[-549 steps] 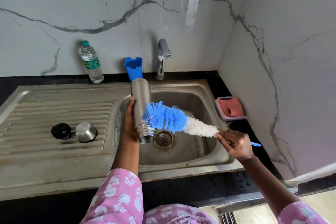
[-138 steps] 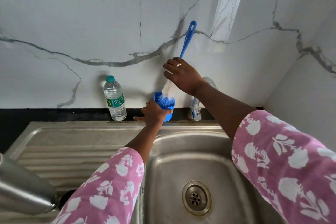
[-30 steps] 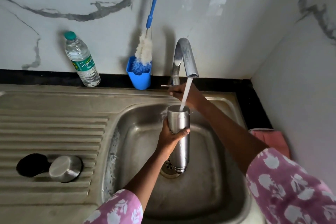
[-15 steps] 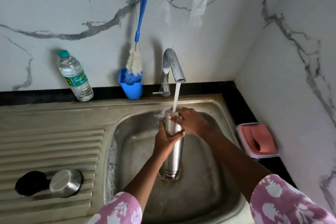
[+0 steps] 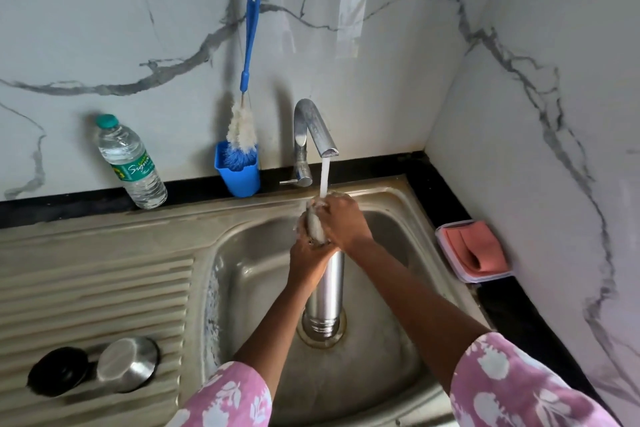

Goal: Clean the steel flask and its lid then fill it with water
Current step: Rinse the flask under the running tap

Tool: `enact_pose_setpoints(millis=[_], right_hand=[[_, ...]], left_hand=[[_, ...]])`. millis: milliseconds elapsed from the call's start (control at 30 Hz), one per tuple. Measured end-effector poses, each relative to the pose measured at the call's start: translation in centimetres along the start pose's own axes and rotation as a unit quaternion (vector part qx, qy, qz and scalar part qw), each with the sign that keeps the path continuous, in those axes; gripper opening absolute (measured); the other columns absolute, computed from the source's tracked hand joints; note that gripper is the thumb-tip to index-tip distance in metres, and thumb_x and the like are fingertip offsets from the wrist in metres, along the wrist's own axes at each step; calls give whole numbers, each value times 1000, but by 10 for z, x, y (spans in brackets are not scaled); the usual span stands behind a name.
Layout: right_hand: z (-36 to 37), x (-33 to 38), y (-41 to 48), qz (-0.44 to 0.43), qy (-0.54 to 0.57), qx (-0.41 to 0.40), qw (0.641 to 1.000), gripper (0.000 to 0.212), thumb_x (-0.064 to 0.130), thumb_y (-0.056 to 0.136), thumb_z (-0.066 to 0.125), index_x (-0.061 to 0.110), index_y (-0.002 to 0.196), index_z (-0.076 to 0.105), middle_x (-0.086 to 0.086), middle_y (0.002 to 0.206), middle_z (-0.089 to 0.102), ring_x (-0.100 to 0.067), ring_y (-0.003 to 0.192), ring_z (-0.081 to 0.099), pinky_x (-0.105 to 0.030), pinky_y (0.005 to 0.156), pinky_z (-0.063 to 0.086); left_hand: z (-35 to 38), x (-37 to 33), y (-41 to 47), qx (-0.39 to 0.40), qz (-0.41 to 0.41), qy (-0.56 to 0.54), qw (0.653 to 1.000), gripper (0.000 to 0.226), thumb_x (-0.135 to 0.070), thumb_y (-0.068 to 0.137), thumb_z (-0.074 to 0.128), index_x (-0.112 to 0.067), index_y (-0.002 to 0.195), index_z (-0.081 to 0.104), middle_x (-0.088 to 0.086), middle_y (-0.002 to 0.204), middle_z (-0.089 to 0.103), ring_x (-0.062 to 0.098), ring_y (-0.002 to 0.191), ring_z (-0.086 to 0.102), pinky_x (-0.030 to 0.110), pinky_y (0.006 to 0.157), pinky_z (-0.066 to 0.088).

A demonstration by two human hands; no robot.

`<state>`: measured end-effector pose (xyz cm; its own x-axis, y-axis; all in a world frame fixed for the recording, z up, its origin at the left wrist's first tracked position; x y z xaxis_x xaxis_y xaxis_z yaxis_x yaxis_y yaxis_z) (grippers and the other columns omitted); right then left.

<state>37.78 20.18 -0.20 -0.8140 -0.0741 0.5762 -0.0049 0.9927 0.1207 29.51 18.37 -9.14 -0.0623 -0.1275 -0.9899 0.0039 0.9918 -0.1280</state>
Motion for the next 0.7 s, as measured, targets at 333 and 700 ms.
enact_pose_setpoints(millis=[333,700], right_hand=[[-7,-6,-6,-92,51,38,994,39,19,95,55,2,130,53,-19,129,56,-31,115,56,-45,100,45],[10,-14,-43,-71,105,94,987,39,18,101,38,1,136,46,-12,147,39,-20,137,34,-30,113,25]], left_hand=[[-7,-8,1,-27,-36,-34,998,84,-53,58,73,-37,134,41,-5,109,64,14,96,63,34,83,53],[-4,-11,4,42,-106,-274,955,69,-54,78,64,-16,133,50,15,120,63,28,104,65,37,78,56]])
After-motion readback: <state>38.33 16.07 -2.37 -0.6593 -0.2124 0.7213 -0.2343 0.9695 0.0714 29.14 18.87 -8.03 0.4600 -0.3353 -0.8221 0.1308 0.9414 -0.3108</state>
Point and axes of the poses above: each hand's wrist, its own y-axis towards the middle knuckle, its own z-axis out of the palm, x = y × z, the point moved 5 cm from there along y, towards the middle knuckle
